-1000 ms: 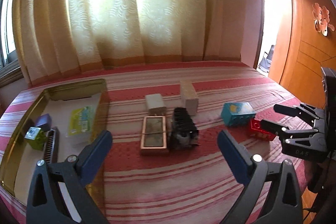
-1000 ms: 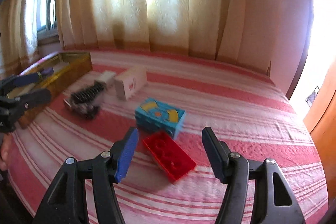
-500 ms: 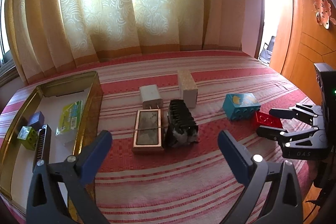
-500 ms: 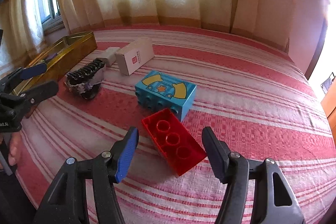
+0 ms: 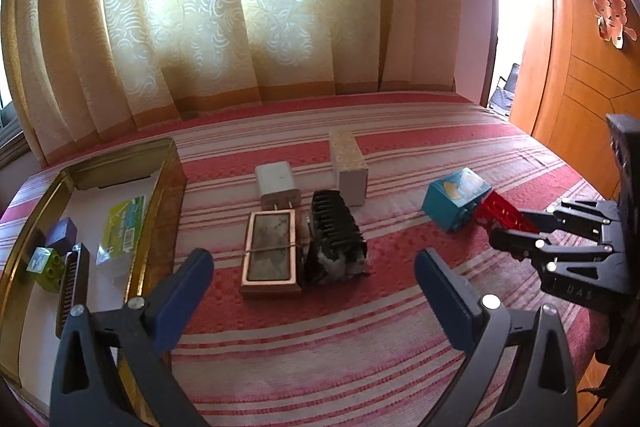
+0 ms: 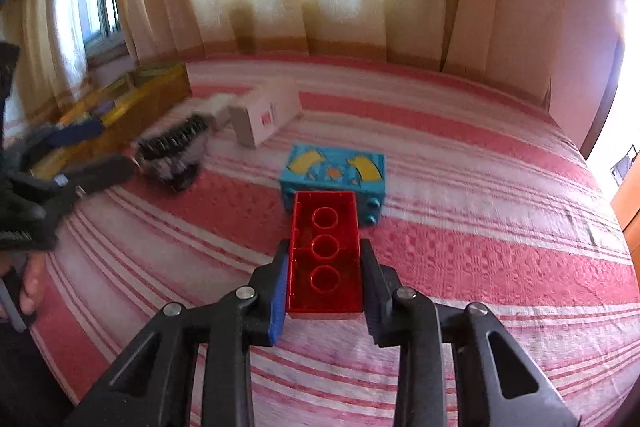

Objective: Organize rigid objects
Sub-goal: 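Grasp the red toy brick with the right gripper while the left gripper grasps the black ribbed clip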

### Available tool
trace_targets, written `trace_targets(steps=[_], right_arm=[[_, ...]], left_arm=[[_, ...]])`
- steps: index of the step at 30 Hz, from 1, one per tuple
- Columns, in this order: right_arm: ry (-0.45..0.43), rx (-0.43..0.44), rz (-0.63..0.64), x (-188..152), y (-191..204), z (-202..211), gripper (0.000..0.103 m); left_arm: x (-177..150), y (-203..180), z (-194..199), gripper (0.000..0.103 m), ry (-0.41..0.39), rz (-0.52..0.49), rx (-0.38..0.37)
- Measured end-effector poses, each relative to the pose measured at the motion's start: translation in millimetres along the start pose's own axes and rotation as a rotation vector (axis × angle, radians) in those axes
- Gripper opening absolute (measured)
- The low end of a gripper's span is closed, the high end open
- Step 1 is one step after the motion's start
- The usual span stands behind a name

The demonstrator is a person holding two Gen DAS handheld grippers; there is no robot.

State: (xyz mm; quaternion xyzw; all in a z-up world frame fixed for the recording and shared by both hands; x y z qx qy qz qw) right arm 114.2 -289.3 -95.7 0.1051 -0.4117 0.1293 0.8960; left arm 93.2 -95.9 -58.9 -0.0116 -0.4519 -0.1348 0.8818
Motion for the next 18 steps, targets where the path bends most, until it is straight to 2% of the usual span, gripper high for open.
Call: trace_targets(steps=[5,7,12,13,15,18], right_arm=[[-0.104,-0.027,-0.044,16.0,5.1,14.9,0.033],[-0.148,-0.051,-0.061,21.7,7.2,18.8,0.034],[-0.230,-0.062,-0.106,27.2,17.1,20.1,0.034],[-0.243,-0.064,-0.114,26.9,19.6,19.5,0.034],[-0.253,-0.070,-0.121,26.0,23.6,17.4,0.034],[-0.275,-0.077,-0.121,26.8,28.9,18.8,0.034]], left_arm=[[6.7,-4.7,-7.6,0.100,0.009,-0.021,-0.007],[8.7,-6.5,-13.3,0.094,0.025,-0.023,-0.014],[11.7,-11.1,-24.7,0.069,0.059,-0.032,-0.031],[12.6,-13.0,-26.5,0.068,0.064,-0.041,-0.029],[13.3,-17.0,-31.1,0.052,0.082,-0.060,-0.029],[13.8,-20.2,-36.5,0.041,0.104,-0.071,-0.040]])
Point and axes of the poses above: each gripper's, at about its wrist camera, not at the fingertips, and z roughly against the way its jaws point, y to its left, x to its top, the point moved 1 cm from there along -z, roughly the way its jaws point, and after that the axes turned 6 degrees about -z, right-handed, at the moved point
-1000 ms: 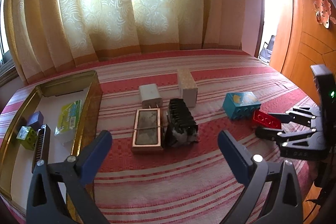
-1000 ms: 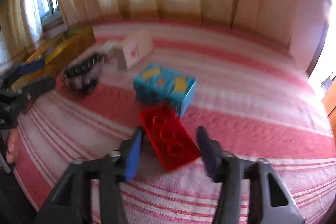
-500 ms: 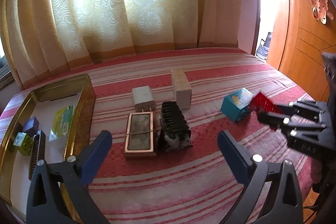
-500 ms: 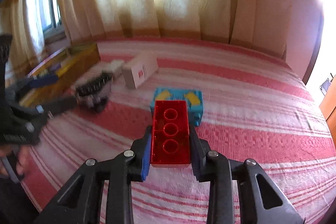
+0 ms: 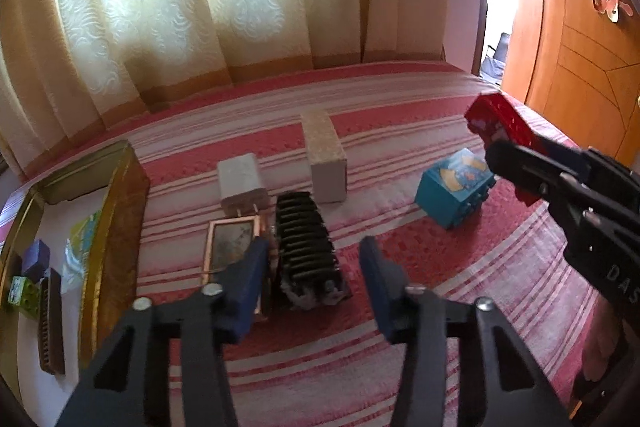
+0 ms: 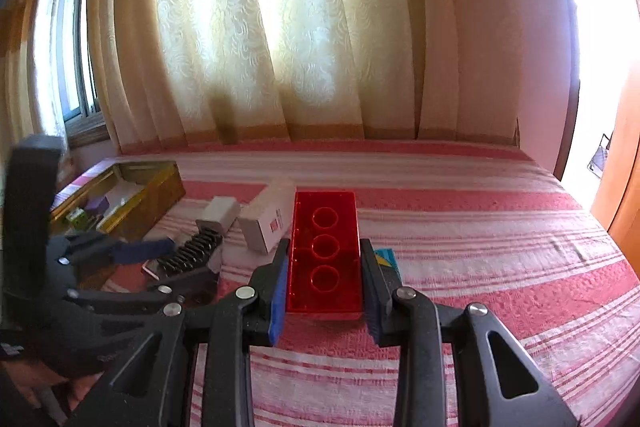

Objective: Organize rigid objects
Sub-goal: 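Grasp the red toy brick with the right gripper while the left gripper grasps the black ribbed clip, then lift the red brick and black clip and carry them over the tin tray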

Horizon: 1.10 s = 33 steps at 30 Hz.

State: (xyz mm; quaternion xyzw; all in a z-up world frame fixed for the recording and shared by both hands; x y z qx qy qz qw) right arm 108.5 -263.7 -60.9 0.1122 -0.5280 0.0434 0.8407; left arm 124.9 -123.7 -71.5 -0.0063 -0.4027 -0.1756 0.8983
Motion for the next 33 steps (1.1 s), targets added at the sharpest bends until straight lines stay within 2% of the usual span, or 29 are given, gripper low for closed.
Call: trace_targets(steps=[9,10,11,15,25,33], right_arm=[[0.004,-0.026,0.020,1.2,8.7,-6.8,0.034],[0.003,-0.028,0.018,1.6,8.6,-7.1,0.034],[0.003,-0.030,0.019,1.8,8.1,-7.5,0.034],[-0.011,-0.044,0.023,2.1,7.7,-4.4,0.034],[-0.057,-0.050,0.022,3.2,5.4,4.4,0.034],[-0.164,-0.055,-0.002,1.3,2.0,25.2,0.034]], left_arm=[[7.0,0.1,-17.2,0.040,0.057,0.009,-0.014],[6.9,1.2,-16.8,0.037,0.056,0.015,-0.018],[6.7,2.8,-16.1,0.029,0.053,0.022,-0.019],[6.1,6.0,-13.1,0.027,0.039,0.037,-0.027],[3.9,10.5,10.7,0.026,-0.075,0.056,0.008],[-2.0,20.2,35.0,0.026,-0.193,0.102,0.051]])
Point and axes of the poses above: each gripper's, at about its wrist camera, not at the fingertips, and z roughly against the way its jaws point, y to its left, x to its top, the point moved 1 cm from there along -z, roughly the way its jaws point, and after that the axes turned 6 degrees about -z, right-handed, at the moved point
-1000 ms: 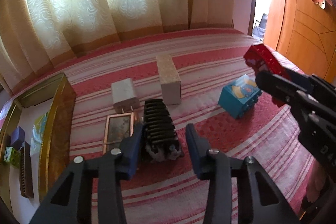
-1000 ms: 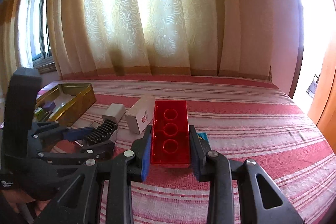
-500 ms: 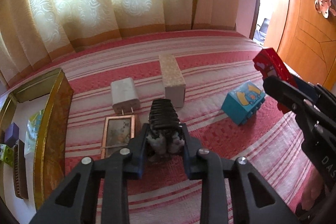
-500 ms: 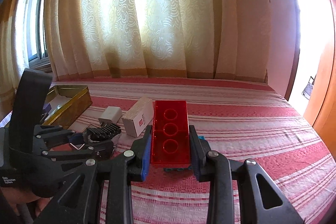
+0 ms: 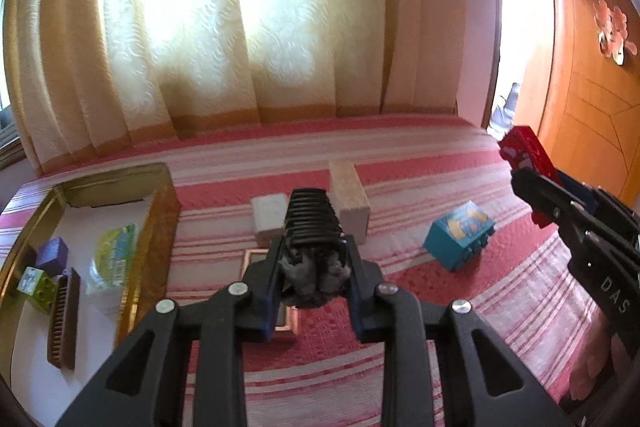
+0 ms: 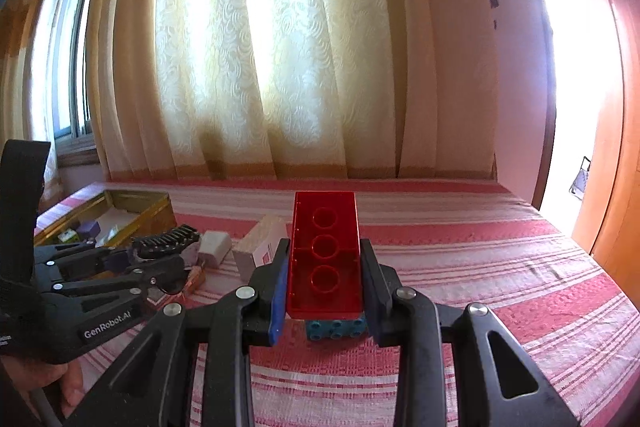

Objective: Organize rigid objects
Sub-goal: 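Lift the red brick and black clip and carry them over the tin tray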

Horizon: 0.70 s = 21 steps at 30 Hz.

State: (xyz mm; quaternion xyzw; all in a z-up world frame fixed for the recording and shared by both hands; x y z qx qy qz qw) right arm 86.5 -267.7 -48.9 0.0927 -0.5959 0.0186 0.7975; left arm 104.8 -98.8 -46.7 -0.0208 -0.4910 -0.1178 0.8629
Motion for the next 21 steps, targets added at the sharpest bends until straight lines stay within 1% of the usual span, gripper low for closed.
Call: trace_targets(steps=[5,7,14,21], right_arm=[[-0.066,0.000,-0.002,0.5,2.5,11.5,0.034],[-0.065,-0.002,0.005,1.0,4.6,10.4,0.034],[-0.067,-0.009,-0.002,1.4,4.1,9.7,0.034],[-0.067,0.001,0.001,0.3,9.6,9.1,0.034]], left_arm=[[-2.3,4.2,18.0,0.026,-0.089,0.004,0.026],[-3.5,6.6,23.1,0.026,-0.113,0.006,0.039],[-5.3,12.8,31.5,0.026,-0.160,0.015,0.068],[-9.1,17.7,41.4,0.026,-0.193,0.028,0.073]])
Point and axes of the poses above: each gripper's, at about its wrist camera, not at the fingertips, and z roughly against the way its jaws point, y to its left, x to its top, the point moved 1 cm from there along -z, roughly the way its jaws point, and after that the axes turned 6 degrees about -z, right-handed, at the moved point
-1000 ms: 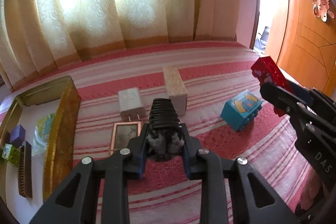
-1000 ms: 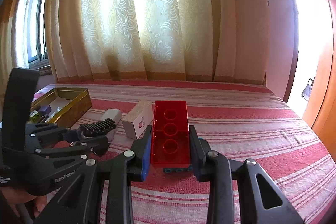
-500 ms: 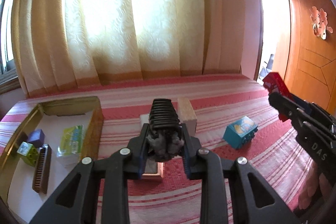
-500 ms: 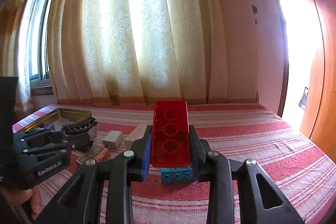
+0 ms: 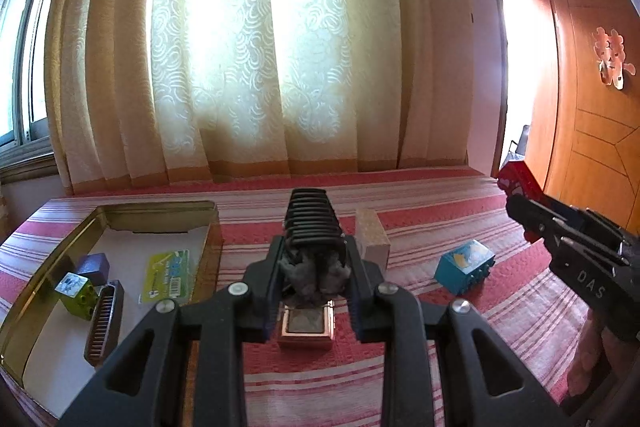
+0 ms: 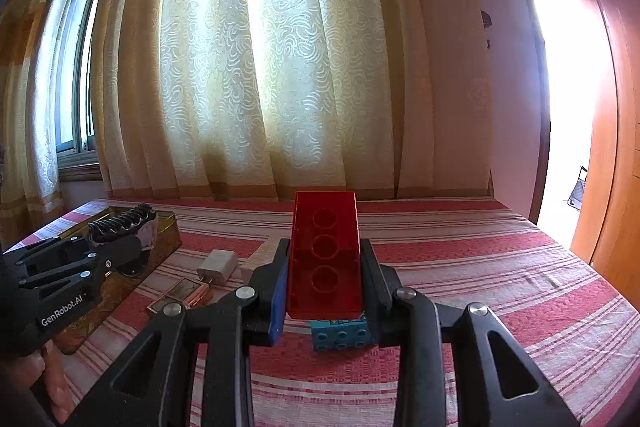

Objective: Organize rigid objects
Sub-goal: 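Lift the red brick and black clip and carry them over the tin tray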

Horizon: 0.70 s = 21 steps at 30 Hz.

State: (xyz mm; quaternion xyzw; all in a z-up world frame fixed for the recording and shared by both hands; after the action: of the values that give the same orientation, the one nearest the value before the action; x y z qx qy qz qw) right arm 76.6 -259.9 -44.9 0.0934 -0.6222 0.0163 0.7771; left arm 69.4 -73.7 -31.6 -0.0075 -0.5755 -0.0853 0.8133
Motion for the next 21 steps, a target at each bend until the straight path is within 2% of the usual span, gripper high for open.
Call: trace_targets(steps=[21], right_arm=[[0.008,0.065,0.030,-4.8,30.1,-2.9,0.034]], left_arm=[[-6.4,25.0,17.9,0.026,-0.047,0.040,0.023]])
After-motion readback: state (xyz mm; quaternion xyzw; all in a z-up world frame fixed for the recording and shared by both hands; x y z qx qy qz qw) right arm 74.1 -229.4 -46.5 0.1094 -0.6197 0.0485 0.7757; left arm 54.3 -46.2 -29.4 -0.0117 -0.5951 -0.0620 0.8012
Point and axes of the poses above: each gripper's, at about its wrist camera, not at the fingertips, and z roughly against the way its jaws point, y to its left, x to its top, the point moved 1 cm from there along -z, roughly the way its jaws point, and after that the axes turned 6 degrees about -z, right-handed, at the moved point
